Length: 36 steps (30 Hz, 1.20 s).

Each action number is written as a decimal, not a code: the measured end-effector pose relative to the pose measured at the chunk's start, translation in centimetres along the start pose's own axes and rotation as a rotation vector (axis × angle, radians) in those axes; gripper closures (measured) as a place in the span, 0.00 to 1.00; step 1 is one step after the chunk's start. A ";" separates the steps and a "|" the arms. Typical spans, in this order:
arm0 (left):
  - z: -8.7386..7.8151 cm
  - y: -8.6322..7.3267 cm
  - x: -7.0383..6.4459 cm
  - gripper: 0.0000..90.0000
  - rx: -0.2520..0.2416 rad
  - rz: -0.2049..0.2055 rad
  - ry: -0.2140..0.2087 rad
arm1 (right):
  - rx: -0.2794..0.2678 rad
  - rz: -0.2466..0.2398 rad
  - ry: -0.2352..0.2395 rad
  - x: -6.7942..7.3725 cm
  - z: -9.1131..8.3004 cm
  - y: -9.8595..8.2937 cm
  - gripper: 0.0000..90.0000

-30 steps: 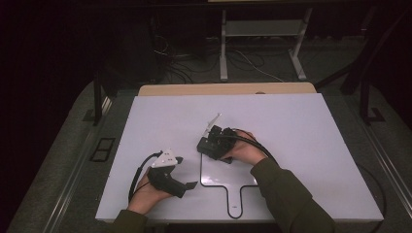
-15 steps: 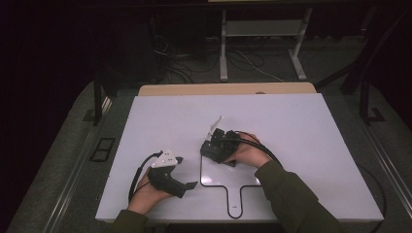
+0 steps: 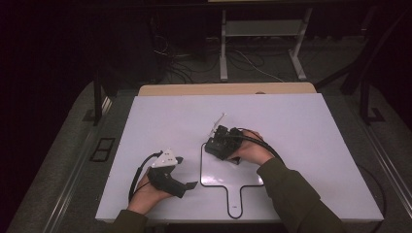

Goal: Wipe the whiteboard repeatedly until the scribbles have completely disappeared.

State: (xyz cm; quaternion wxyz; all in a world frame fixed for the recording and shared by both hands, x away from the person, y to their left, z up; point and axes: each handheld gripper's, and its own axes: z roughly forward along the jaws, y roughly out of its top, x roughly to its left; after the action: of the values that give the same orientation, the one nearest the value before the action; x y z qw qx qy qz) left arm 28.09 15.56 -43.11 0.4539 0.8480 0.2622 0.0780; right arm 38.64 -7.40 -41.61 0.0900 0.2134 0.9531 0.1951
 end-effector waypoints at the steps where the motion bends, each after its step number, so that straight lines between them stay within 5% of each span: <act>1: 0.0 0.0 0.0 0.00 0.000 -0.002 0.001 | 0.002 -0.019 0.010 0.6 -0.1 0.0 0.43; 6: 0.0 0.0 -0.1 0.00 0.005 0.006 -0.002 | 0.007 -0.070 0.025 2.2 -0.3 0.1 0.43; 18: 0.0 0.0 0.0 0.00 0.001 0.001 0.001 | 0.024 0.058 -0.054 -2.1 0.3 0.3 0.43; 22: 0.0 0.0 0.0 0.00 0.005 0.004 -0.001 | 0.027 0.065 -0.065 -2.3 0.3 0.3 0.43; 36: 0.1 0.0 -0.1 0.00 0.000 -0.004 0.002 | 0.038 -0.125 0.025 3.9 -0.8 -0.2 0.43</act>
State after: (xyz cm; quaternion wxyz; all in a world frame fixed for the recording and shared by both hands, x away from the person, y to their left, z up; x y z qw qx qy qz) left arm 28.06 15.48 -43.15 0.4535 0.8475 0.2644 0.0781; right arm 34.93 -6.08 -41.33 0.0859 0.1526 0.9691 0.1737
